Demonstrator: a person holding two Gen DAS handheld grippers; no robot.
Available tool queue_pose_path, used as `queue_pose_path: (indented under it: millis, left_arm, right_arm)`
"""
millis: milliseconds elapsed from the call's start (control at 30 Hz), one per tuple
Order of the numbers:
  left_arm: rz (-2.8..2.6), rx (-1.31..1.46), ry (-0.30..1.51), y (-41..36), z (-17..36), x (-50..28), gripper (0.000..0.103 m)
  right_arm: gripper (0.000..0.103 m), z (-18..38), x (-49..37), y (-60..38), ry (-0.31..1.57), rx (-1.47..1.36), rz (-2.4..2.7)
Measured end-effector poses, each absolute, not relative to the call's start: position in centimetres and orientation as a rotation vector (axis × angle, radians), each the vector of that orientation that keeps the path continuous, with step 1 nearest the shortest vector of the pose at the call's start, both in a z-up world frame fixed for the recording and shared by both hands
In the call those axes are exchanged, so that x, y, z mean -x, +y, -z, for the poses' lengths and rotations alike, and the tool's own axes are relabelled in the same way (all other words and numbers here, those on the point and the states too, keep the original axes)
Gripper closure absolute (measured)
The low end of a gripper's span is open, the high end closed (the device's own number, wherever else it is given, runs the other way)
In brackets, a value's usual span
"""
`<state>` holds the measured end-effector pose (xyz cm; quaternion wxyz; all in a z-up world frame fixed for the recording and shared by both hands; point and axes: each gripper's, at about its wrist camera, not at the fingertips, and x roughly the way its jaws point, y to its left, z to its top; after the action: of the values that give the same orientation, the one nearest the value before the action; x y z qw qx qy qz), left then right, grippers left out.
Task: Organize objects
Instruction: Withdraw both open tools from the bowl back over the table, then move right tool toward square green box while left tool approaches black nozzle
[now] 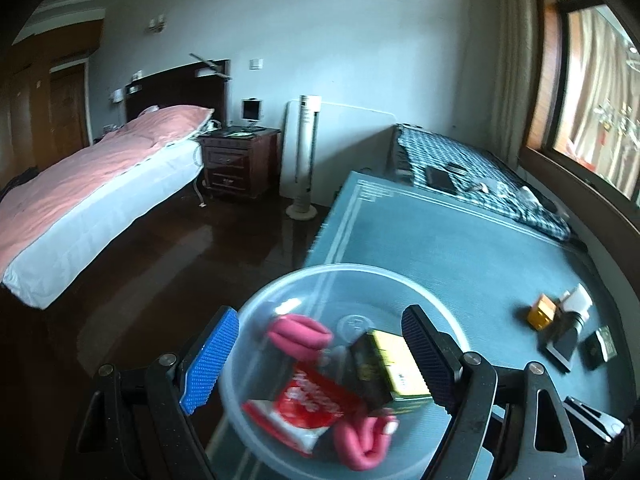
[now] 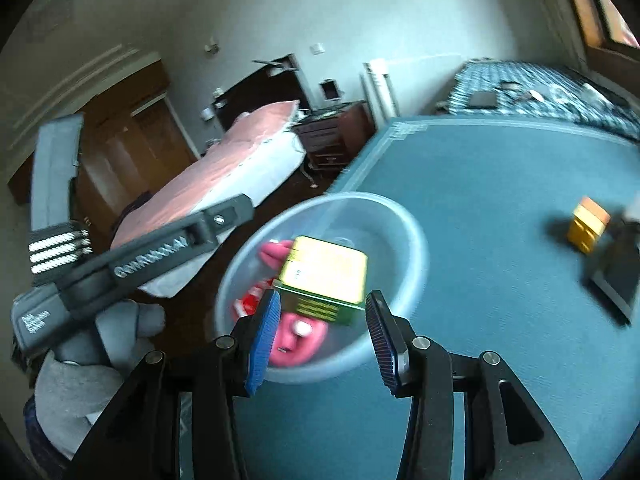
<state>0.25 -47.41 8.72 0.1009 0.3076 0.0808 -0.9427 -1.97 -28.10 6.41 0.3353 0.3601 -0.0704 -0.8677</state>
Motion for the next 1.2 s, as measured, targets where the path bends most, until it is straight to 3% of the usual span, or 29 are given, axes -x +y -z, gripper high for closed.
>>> queue_pose_path:
  millis: [633,867,1200]
  left_arm:
    - [2.927,-1.063,0.037,-33.7,-7.7,3.5,0.013]
    - [2.957,-1.12,-0.014,-29.9,-6.8,4.5,0.013]
    - [2.995,-1.19,-0.093,-25.3,-5.4,5.9,0.013]
  right_arm:
    - [0.054,-4.4,4.3,-10.1,-0.457,-1.058,2.586]
    - [0.047,-4.0,3.9,-4.9,-0.516,-1.06,2.706]
    - [0.046,-3.5,4.5,0.3,-0.532,-1.089,2.845]
